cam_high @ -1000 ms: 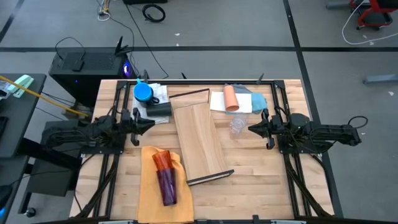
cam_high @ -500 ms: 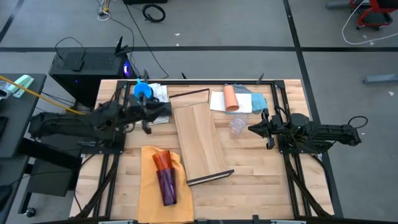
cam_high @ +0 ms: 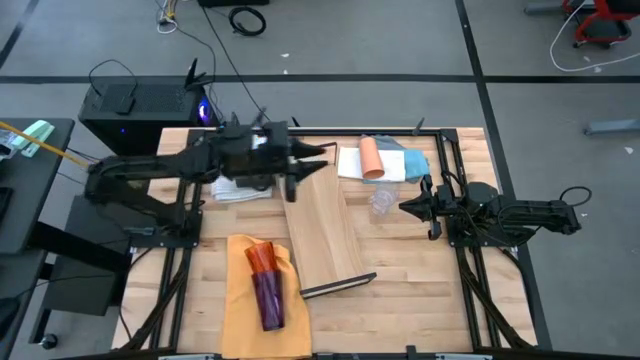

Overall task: Stack small to large cups/mugs on shelf
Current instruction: Put the black cup on the shelf

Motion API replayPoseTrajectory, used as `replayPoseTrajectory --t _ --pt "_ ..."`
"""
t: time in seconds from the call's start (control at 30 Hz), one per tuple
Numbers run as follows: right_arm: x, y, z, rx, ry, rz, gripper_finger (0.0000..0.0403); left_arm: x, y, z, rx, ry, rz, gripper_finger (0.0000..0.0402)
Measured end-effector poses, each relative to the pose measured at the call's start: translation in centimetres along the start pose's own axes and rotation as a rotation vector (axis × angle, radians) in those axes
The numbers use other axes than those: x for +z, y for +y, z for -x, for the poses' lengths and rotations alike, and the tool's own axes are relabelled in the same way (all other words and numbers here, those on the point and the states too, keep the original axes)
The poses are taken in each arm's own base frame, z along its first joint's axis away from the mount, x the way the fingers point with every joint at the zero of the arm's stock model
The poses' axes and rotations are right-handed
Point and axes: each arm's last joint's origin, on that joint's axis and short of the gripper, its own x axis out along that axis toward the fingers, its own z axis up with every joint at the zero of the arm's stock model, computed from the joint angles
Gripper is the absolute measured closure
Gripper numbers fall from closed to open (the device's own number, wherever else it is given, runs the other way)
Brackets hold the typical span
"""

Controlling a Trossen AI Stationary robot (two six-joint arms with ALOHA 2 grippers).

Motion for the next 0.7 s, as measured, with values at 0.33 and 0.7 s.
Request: replayPoseTrajectory --t 0.33,0.7 --pt "0.0 0.0 0.0 0.001 -0.002 -0.243 0.0374 5.3 -1.6 -5.2 -0.102 -0.071 -0.013 0.0251" --pt "1.9 0.2 0.2 0.043 -0.168 -0.365 0.0374 7.0 -1.9 -6.0 -0.092 -0.065 -0.035 0.0251"
